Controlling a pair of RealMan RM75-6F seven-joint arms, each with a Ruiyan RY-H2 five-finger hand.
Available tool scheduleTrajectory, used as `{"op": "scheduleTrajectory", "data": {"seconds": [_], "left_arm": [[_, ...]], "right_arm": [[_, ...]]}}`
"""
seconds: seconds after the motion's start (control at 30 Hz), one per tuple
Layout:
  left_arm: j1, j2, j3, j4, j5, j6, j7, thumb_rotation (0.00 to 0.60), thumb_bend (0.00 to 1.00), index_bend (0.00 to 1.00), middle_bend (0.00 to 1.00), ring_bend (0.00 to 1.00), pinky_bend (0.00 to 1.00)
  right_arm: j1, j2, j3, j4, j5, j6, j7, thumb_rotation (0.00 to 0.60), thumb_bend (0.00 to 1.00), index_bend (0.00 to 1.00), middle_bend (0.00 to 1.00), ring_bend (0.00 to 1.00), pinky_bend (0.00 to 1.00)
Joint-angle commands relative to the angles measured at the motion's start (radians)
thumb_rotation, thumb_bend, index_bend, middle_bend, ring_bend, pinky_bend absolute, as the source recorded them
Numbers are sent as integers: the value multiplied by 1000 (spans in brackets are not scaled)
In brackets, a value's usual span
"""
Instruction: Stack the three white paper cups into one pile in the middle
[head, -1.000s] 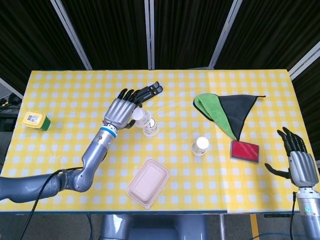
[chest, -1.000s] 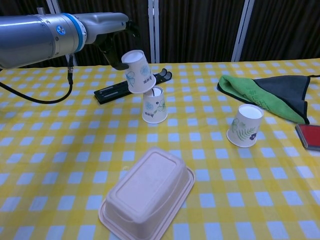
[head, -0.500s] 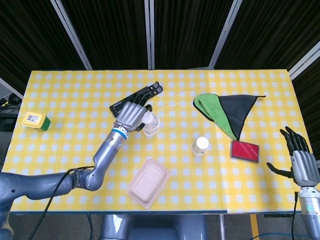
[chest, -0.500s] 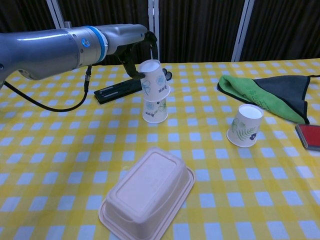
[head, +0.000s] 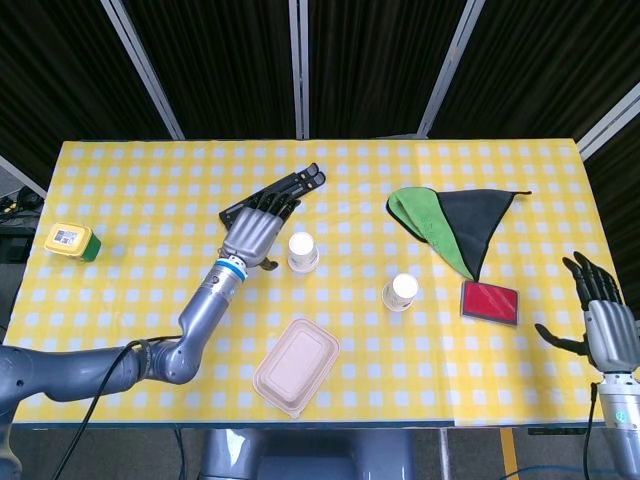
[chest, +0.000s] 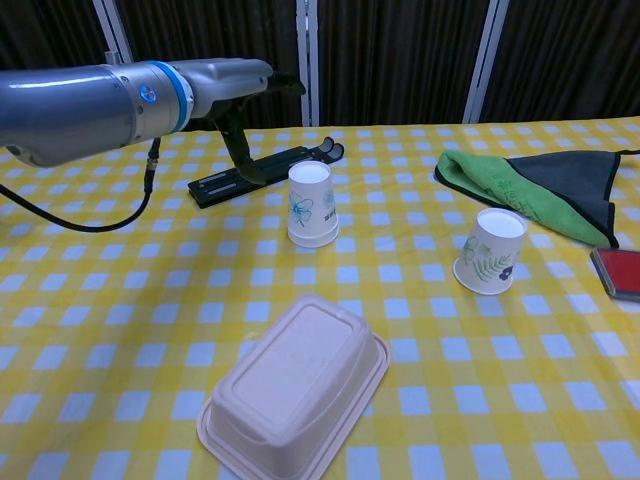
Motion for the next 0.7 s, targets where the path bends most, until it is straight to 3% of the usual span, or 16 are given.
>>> {"op": "scheduleTrajectory", "data": {"seconds": [0.03, 0.23, 0.4, 0.57, 0.7], "left_arm": [[59, 41, 20, -56, 67, 70, -47, 600, 123, 32, 0, 0, 0], [192, 124, 95, -161, 197, 218, -112, 600, 122, 14, 0, 0, 0], [359, 232, 217, -262, 328, 372, -165, 600, 122, 0, 0, 0, 0], [510, 272, 299, -247, 430, 535, -203, 600, 123, 0, 0, 0, 0], [613, 297, 358, -225, 495, 591, -267, 600, 115, 0, 0, 0, 0]], "right_arm": [[-1, 0, 2, 3, 5, -2, -1, 600, 60, 91, 0, 0, 0], [1, -3, 0, 6, 9, -9, -11, 600, 61, 91, 0, 0, 0], [3, -11, -2, -5, -1, 3, -60, 600, 60, 101, 0, 0, 0], [13, -23, 0, -26, -9, 5, -109, 600, 61, 137, 0, 0, 0], [37, -16, 8, -73, -13, -16, -164, 600, 60, 155, 0, 0, 0]]}}
